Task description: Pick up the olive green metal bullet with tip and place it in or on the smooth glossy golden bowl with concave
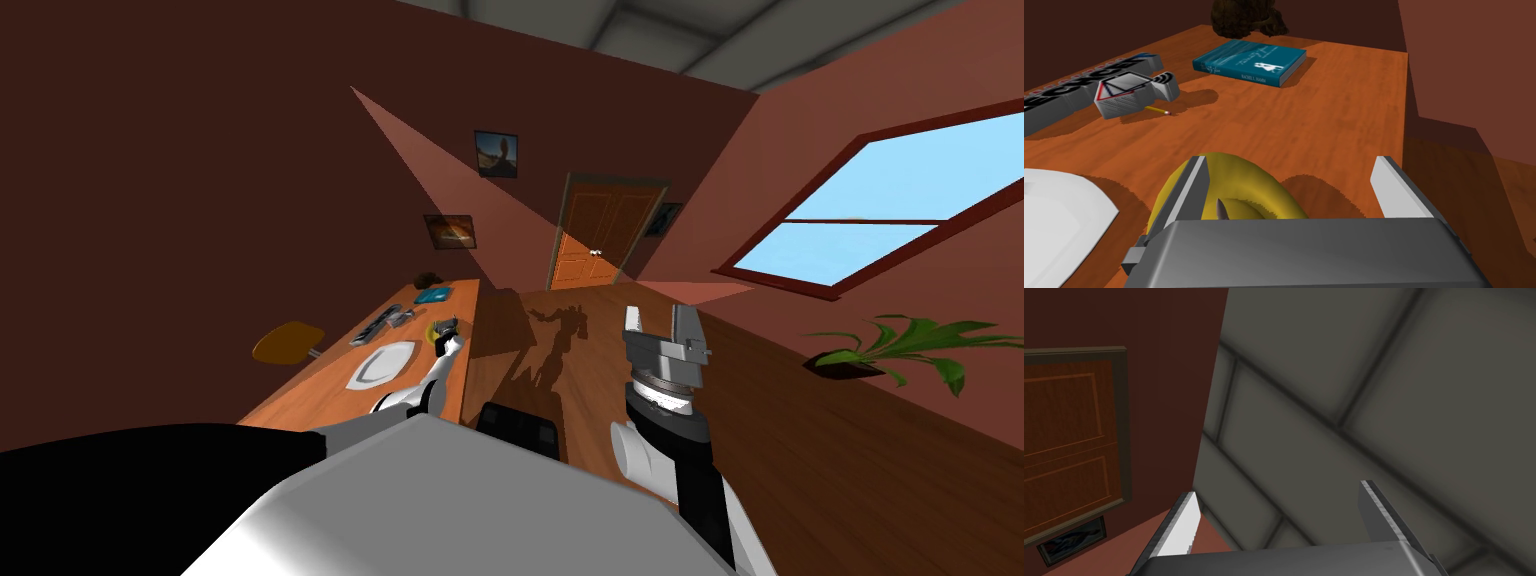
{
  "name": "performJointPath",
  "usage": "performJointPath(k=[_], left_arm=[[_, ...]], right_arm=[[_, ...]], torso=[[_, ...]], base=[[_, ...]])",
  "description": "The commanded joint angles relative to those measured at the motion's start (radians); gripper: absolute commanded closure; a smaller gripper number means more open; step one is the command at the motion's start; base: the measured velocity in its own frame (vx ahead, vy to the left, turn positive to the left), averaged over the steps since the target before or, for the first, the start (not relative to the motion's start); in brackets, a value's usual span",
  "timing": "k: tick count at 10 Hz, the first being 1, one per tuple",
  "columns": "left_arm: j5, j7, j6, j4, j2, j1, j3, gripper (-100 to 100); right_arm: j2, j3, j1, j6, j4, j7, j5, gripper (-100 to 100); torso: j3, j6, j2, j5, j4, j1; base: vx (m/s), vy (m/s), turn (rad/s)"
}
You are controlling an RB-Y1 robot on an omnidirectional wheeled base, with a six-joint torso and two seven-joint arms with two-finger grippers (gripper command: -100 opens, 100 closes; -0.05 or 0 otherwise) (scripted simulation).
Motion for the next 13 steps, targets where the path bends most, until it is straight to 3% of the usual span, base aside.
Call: performJointPath(k=[1,3,4,5,8,9,10,12,13], left_arm=[[0.044,-0.05,0.018,-0.02,-0.006,-0.014,-0.018,-100],[0.044,-0.061,0.018,-0.02,-0.006,-0.014,-0.018,-100],[0.074,-0.099,0.031,-0.038,-0.012,-0.022,-0.028,-100],[0.074,-0.099,0.031,-0.038,-0.012,-0.022,-0.028,-100],[0.163,-0.203,0.068,-0.093,-0.029,-0.047,-0.058,-100],[0.163,-0.211,0.068,-0.093,-0.029,-0.047,-0.058,-100],[0.193,-0.247,0.081,-0.111,-0.035,-0.055,-0.068,-100],[0.189,-0.241,0.081,-0.117,-0.037,-0.047,-0.066,-100],[0.19,-0.246,0.083,-0.12,-0.038,-0.047,-0.065,0]], right_arm=[[0.0,0.0,0.0,0.0,0.0,0.0,0.0,0],[0.0,0.0,0.0,0.0,0.0,0.0,0.0,0],[0.0,0.0,0.0,0.0,0.0,0.0,0.0,0],[0.0,0.0,0.0,0.0,0.0,0.0,0.0,0],[0.0,0.0,0.0,0.0,0.0,0.0,0.0,0],[0.0,0.0,0.0,0.0,0.0,0.0,0.0,0],[0.0,0.0,0.0,0.0,0.0,0.0,0.0,0],[0.0,0.0,0.0,0.0,0.0,0.0,0.0,0],[0.0,0.0,0.0,0.0,0.0,0.0,0.0,0]], torso=[[0.0,0.0,0.0,0.0,0.0,0.0],[0.0,0.0,0.0,0.0,0.0,0.0],[0.0,0.0,0.0,0.0,0.0,0.0],[-0.001,0.0,-0.001,0.0,0.0,0.0],[0.0,0.0,0.0,0.0,0.0,-0.001],[0.0,0.0,0.0,0.0,0.0,-0.001],[0.0,0.0,-0.001,0.0,0.0,0.0],[-0.001,0.0,-0.001,0.0,0.0,0.0],[0.0,0.0,-0.001,0.0,0.0,0.001]], base=[[-0.007,-0.01,0.078],[-0.005,-0.005,0.039],[0.008,-0.007,0.053],[0.004,-0.007,0.047],[-0.009,-0.015,0.105],[-0.001,-0.006,0.039],[0.011,-0.006,0.037],[0.001,-0.003,0.019],[0.0,0.0,0.0]])
